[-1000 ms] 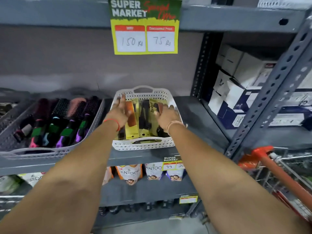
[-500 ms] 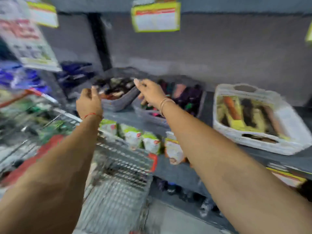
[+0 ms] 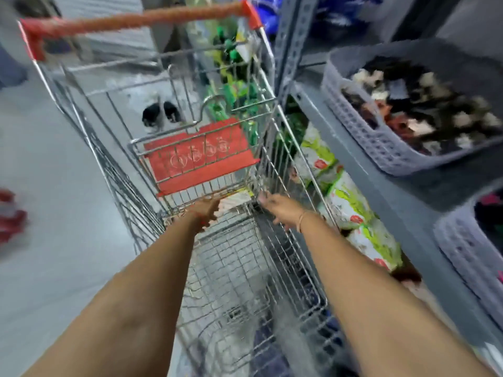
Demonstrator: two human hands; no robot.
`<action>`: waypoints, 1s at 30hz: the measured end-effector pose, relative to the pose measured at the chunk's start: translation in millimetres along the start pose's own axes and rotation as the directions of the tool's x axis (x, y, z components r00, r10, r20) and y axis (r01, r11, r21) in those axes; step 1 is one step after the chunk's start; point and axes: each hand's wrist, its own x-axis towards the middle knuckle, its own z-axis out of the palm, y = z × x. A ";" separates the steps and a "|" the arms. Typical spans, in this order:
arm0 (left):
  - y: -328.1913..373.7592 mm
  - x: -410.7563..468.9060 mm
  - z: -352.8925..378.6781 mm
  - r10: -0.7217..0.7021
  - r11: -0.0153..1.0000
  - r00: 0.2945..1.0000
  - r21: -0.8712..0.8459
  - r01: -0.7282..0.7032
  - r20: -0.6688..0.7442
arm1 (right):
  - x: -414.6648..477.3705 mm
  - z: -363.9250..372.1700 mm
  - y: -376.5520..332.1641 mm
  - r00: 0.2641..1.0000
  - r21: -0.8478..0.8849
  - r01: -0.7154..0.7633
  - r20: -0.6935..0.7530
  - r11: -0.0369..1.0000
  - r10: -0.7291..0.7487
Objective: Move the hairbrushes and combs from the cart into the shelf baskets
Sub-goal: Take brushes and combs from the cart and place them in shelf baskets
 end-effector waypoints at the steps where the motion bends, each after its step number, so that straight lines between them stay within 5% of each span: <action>1: -8.8 11.8 1.2 -0.023 0.998 0.999 0.061 0.026 -0.040 | 16.1 5.7 9.7 1.000 -0.035 -0.001 0.027 0.999 0.002; 5: -44.2 77.5 18.5 -0.137 0.963 0.980 0.211 0.166 -0.148 | 99.6 36.5 57.0 0.990 -0.214 -0.002 0.134 0.977 0.031; 9: -78.9 123.2 45.3 -0.055 0.874 0.972 0.459 0.157 -0.227 | 168.1 74.0 89.3 0.986 -0.474 0.032 0.161 0.880 0.050; 16: -113.7 165.7 70.1 -0.095 0.844 0.972 0.501 0.192 -0.213 | 249.8 114.6 41.2 0.921 -0.629 0.390 0.267 0.672 -0.284; 23: -119.0 156.2 64.8 -0.096 0.827 0.960 0.516 0.224 -0.263 | 190.2 152.2 94.9 0.926 -0.721 0.376 0.321 0.583 -0.200; 27: -123.1 135.5 87.4 -0.034 0.925 0.971 0.360 0.121 -0.238 | 140.8 149.7 126.1 0.828 -0.727 0.537 0.355 0.428 -0.434; 30: -121.2 125.7 93.3 -0.111 0.986 0.863 0.055 0.159 -0.494 | 144.5 130.6 114.8 0.737 -0.622 0.663 0.448 0.417 -0.506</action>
